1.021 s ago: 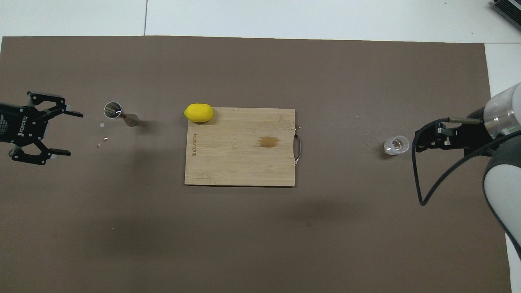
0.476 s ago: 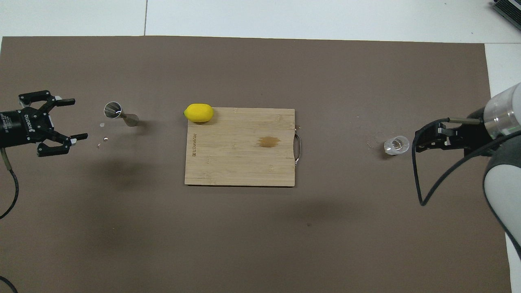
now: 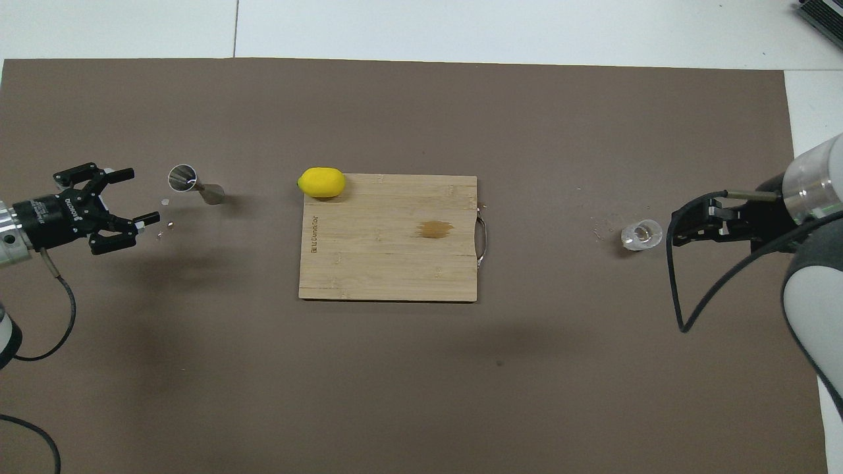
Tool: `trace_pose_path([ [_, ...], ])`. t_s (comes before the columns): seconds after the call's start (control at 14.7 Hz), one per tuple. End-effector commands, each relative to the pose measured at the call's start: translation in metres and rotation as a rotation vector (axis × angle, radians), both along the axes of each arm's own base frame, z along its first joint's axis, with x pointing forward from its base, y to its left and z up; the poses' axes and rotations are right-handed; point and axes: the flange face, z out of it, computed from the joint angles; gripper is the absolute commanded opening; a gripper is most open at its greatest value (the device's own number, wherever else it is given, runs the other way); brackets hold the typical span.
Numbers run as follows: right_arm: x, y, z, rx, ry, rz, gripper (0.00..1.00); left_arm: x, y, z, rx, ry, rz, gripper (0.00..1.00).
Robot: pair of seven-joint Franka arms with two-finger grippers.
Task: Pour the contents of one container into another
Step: 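Close the left gripper around the metal cup and lift it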
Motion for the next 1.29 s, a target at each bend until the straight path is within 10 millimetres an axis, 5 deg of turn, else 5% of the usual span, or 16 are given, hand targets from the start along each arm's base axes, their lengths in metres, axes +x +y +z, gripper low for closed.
trace_pose_path([
  [0.0, -0.006, -0.003, 0.001, 0.021, -0.014, 0.016, 1.0, 0.005, -0.014, -0.007, -0.004, -0.026, 0.002, 1.0],
  [0.61, -0.006, -0.004, 0.001, 0.021, -0.014, 0.014, 1.0, 0.018, -0.036, -0.03, -0.006, -0.061, 0.063, 1.0],
  [1.23, -0.006, -0.004, 0.0, 0.021, -0.013, 0.014, 1.0, 0.022, -0.05, -0.03, -0.022, -0.113, 0.073, 0.95],
])
